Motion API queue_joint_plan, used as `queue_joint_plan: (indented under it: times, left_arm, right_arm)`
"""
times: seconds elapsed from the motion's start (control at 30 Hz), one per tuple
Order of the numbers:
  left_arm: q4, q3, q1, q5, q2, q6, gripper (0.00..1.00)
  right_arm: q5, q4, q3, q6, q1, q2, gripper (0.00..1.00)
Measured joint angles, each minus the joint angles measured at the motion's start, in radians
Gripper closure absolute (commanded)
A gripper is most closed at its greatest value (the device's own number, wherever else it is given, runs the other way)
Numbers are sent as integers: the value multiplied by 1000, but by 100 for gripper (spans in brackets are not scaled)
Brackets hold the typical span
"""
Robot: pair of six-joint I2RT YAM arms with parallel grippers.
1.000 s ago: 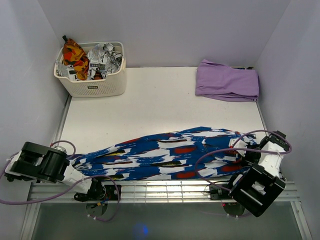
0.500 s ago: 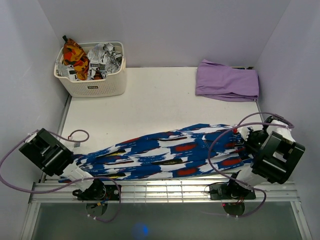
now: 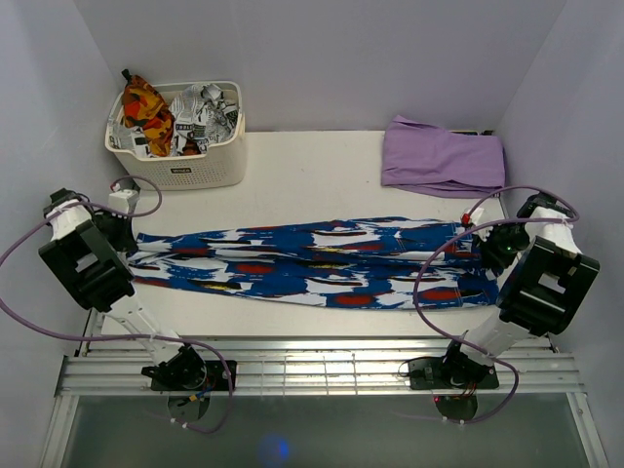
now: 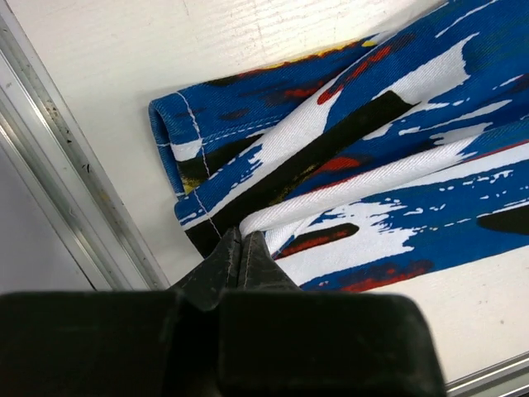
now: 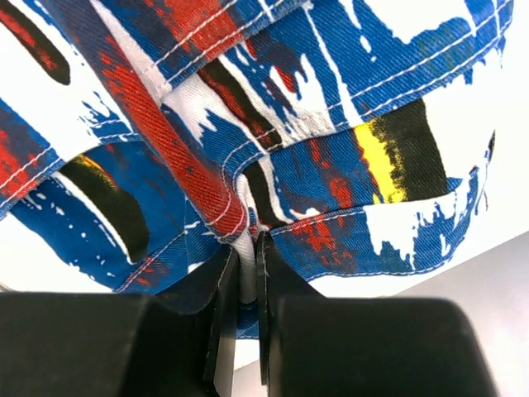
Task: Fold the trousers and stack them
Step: Fold the trousers
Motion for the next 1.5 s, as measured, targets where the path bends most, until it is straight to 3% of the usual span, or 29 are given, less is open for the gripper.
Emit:
queue_joint_plan:
  times: [0.33, 0.57, 0.7, 0.9, 1.1, 1.27, 1.5]
  left_arm:
    - [50, 30, 0, 83, 14, -61, 100]
    - [13, 434, -89, 165, 167, -137, 100]
    - [6, 482, -87, 204, 161, -108, 100]
    - [18, 183, 65, 270, -18, 58, 100]
    - [33, -160, 254, 229, -106, 256, 100]
    - [95, -331, 311, 175, -107, 339, 100]
    - [85, -305, 303, 161, -98, 303, 100]
  right_arm:
    - [-30, -13, 49, 36, 0, -2, 92]
    - [-130, -74, 260, 71, 17, 8, 92]
    - [-143, -83, 233, 31, 12, -53, 92]
    - [-114, -63, -82, -112, -40, -304, 92]
    - [-22, 13, -370, -228, -89, -341, 92]
    - [26, 71, -393, -244, -106, -311, 92]
    - [16, 48, -317, -209, -105, -210, 92]
